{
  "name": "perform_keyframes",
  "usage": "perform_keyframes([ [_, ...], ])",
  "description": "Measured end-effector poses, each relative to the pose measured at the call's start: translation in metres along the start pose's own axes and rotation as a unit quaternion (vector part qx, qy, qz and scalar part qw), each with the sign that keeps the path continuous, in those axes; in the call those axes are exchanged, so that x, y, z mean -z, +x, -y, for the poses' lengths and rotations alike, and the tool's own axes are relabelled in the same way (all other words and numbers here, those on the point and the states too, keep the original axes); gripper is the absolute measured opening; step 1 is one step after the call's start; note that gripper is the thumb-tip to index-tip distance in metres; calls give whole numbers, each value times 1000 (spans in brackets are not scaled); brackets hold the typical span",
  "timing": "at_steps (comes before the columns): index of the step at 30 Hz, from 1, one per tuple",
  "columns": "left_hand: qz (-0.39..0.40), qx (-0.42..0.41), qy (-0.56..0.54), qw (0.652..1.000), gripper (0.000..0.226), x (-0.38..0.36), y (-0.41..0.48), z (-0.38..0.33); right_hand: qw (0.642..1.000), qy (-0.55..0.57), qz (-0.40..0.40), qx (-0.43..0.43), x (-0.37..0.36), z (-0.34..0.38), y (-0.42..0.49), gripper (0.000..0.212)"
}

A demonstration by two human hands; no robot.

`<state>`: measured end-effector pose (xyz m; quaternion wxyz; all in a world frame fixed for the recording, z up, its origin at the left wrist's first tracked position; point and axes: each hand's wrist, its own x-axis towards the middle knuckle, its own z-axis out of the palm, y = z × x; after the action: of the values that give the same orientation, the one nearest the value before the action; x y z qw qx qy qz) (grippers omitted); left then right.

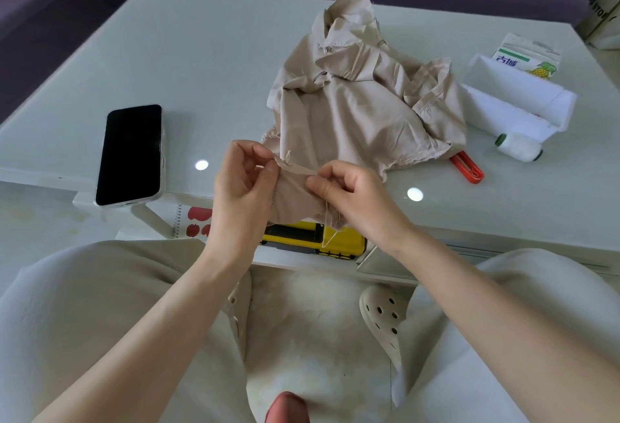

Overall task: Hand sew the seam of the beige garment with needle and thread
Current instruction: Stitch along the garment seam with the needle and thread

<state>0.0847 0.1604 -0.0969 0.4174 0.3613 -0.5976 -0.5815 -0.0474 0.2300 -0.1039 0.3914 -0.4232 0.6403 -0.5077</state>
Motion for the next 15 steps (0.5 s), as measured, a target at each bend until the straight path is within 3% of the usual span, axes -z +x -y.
perform_keyframes([
  [6,-54,44,45,997,23,-4,3,9,1000,-17,-18,15,-1,-1,-4,19],
  [15,-7,61,131,989,16,-5,1,4,997,-22,-77,-3,4,-8,-2,24],
])
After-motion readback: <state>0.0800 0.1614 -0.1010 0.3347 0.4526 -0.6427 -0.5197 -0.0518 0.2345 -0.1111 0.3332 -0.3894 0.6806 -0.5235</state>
